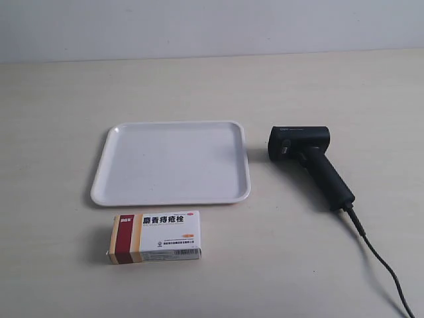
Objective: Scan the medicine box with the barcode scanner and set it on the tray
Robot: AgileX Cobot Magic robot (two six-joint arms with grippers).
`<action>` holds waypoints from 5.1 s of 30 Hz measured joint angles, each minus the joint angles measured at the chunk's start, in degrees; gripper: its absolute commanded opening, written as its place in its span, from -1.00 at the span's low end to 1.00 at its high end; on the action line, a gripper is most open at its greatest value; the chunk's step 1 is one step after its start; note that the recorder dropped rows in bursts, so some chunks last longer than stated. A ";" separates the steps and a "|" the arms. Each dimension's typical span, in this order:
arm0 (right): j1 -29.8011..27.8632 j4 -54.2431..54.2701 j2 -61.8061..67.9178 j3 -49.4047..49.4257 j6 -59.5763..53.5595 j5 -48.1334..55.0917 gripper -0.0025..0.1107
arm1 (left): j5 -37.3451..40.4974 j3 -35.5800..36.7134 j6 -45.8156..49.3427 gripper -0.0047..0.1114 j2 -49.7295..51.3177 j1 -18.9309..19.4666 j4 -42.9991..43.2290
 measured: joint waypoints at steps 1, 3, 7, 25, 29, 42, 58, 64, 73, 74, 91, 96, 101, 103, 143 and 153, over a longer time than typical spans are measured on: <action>0.00 0.42 0.00 0.00 0.32 -0.61 -0.96 | -3.50 0.00 -3.50 -0.88 0.00 0.00 -0.40; 0.00 2.72 0.00 0.00 2.00 -2.89 -0.96 | -10.55 0.00 -11.74 -0.92 0.00 0.00 -0.83; 0.00 8.50 0.00 0.00 5.22 -7.96 -0.96 | -20.82 -0.39 -15.36 -0.92 0.30 0.00 2.68; 0.00 10.15 0.00 0.00 6.03 -10.31 -0.96 | -37.60 -19.96 -32.51 -0.77 72.28 -17.26 61.07; 0.00 9.88 0.00 0.00 6.03 -10.31 -0.96 | -42.16 -23.65 -32.50 0.01 83.09 -20.22 67.96; 0.00 9.65 0.00 0.00 6.03 -10.31 -0.96 | -46.97 -25.92 -11.64 0.89 98.15 -21.45 68.54; 0.00 9.65 0.00 0.00 6.03 -9.07 -0.96 | -44.88 -28.77 -6.02 -0.30 107.85 -21.45 69.99; 0.00 9.65 0.00 0.00 5.12 -9.07 -0.96 | -47.84 -28.77 -4.46 -0.92 105.32 -21.45 70.18; 0.31 9.51 16.30 -4.69 3.68 -9.07 -0.96 | -45.92 -36.88 -22.17 -0.92 88.55 -21.10 84.98; 1.00 9.65 19.75 -5.54 3.68 -8.68 -0.95 | -45.14 -39.10 -26.20 -0.92 88.29 -20.94 88.89; 17.02 1.49 90.91 -35.42 -0.44 -10.87 0.86 | -44.76 -50.38 -33.88 -0.92 101.48 -14.79 98.75; 17.25 -2.64 102.24 -40.91 -0.44 -10.41 0.85 | -48.77 -51.27 -32.96 -0.92 103.06 -10.88 98.33; 17.25 -3.42 106.97 -44.15 -4.08 -10.41 0.28 | -50.05 -51.27 -32.83 -0.92 103.06 -10.88 98.22; 17.25 -3.42 107.22 -44.33 -5.17 -10.28 -0.15 | -50.05 -51.27 -32.71 -0.92 103.17 -10.88 98.22; 17.68 -4.76 97.99 -44.42 -24.53 -6.94 -0.96 | -53.93 -51.35 -29.55 -0.92 108.02 -10.88 96.44; 17.68 -7.21 94.35 -46.97 -25.10 0.39 -0.96 | -46.46 -51.51 -28.29 -0.92 108.44 -10.67 96.65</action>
